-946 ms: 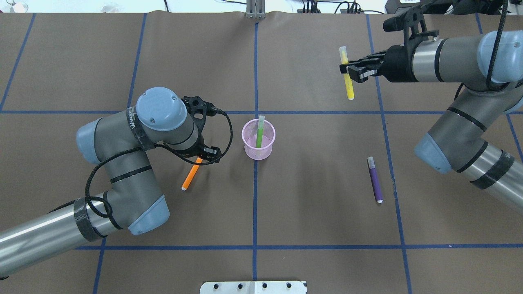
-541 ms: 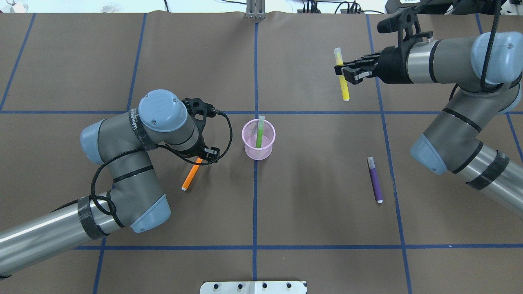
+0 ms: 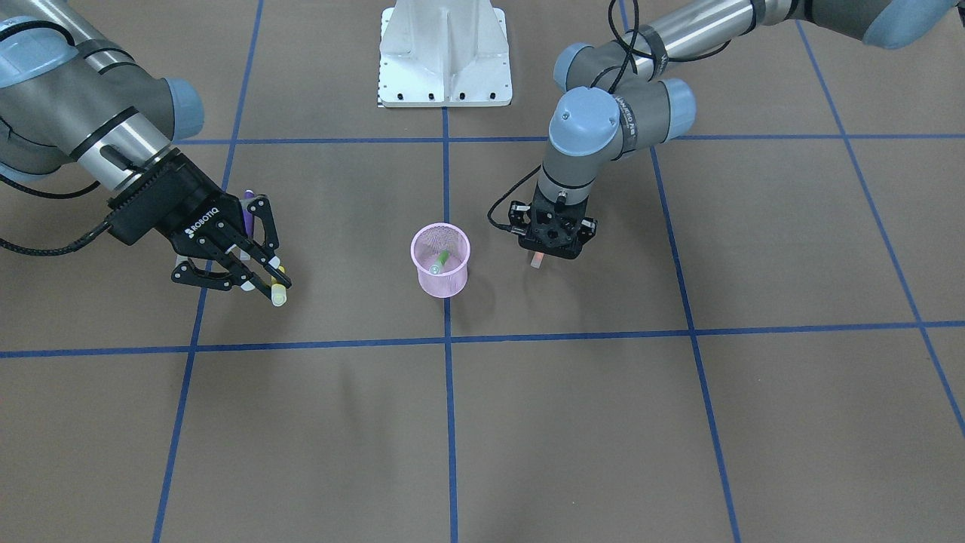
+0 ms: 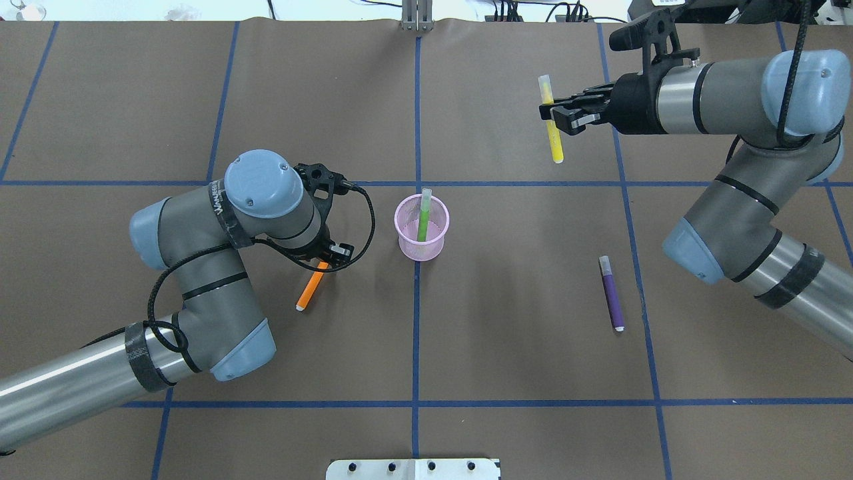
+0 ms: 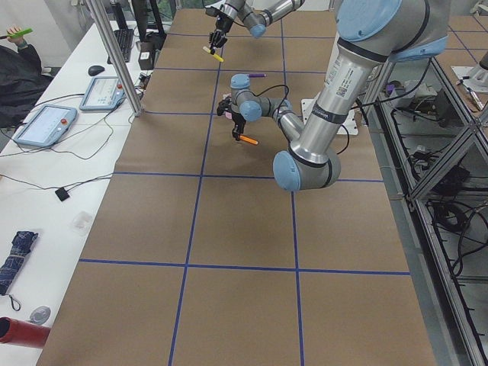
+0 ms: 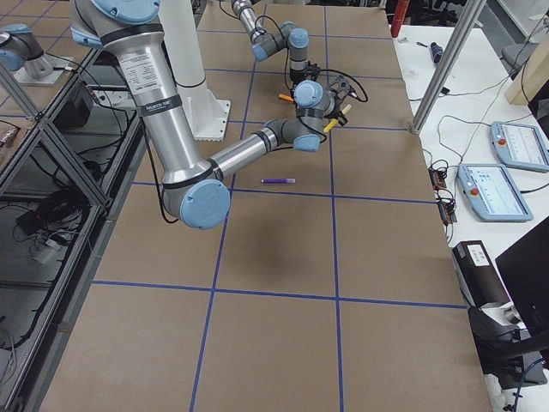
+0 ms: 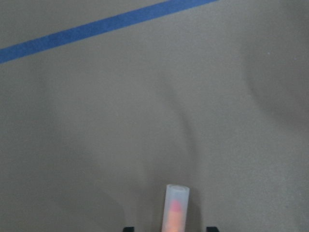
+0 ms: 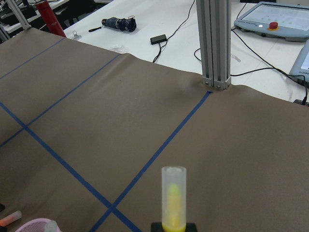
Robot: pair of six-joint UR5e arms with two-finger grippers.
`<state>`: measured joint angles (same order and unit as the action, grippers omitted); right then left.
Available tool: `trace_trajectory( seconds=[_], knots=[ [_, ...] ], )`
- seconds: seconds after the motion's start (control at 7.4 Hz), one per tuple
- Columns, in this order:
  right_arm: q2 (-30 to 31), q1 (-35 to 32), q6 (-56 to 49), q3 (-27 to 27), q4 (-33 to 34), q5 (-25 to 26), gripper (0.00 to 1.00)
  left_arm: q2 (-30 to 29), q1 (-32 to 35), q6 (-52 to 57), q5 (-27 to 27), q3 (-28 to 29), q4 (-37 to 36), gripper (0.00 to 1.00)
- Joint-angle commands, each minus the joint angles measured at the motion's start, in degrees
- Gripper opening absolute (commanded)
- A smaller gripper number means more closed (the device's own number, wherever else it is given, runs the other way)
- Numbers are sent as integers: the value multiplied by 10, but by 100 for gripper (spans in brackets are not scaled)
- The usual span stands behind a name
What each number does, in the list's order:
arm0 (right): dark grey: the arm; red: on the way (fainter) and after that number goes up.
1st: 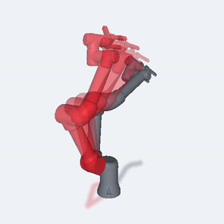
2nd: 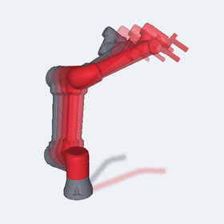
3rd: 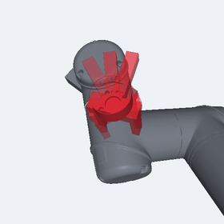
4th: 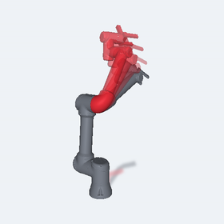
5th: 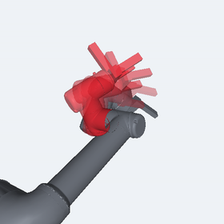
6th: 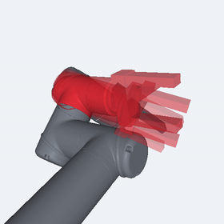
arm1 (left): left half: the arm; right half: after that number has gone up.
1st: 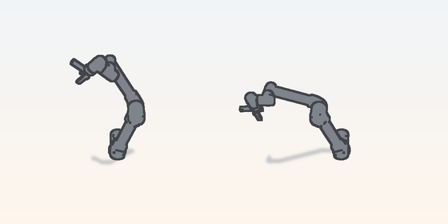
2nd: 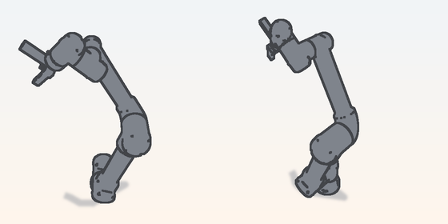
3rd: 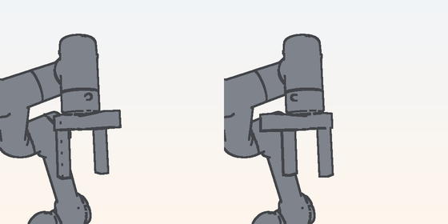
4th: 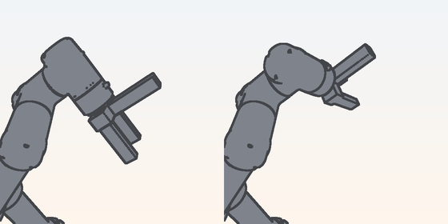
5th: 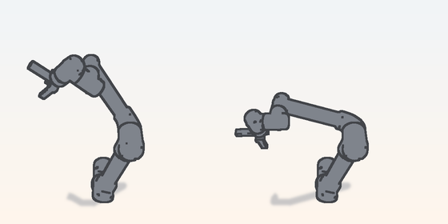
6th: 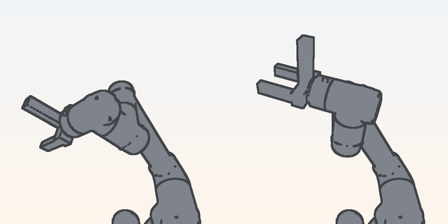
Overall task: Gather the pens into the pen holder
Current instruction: 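Lift the orange marker with the left gripper while the right carries the highlighter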
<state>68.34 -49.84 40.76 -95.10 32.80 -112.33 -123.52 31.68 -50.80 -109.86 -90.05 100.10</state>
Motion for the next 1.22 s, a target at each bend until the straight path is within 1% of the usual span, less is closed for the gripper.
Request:
trace_trajectory(
  seconds=[0.0, 0.14, 0.41, 0.54, 0.68, 0.95, 1.08],
  knots=[
    [-4, 0, 0, 0, 2, 0, 0, 1, 0, 0, 0, 1, -2, 56],
    [-5, 0, 0, 0, 2, 0, 0, 1, 0, 0, 0, 1, -3, 53],
    [-5, 0, 1, 0, 2, 0, 0, 1, 0, 0, -1, 0, -4, 33],
    [-5, 0, 1, 0, 2, 0, 0, 0, 0, 0, -13, 0, -7, 19],
    [-5, 0, 1, -1, 2, 0, 0, 1, 0, 0, -25, -1, -8, 0],
    [-7, 0, 1, -2, 1, 0, 0, 1, 2, 0, -25, -11, -8, 0],
    [-13, 0, 1, -2, 1, 0, 0, 3, 9, 0, -29, -35, -10, 0]
  ],
)
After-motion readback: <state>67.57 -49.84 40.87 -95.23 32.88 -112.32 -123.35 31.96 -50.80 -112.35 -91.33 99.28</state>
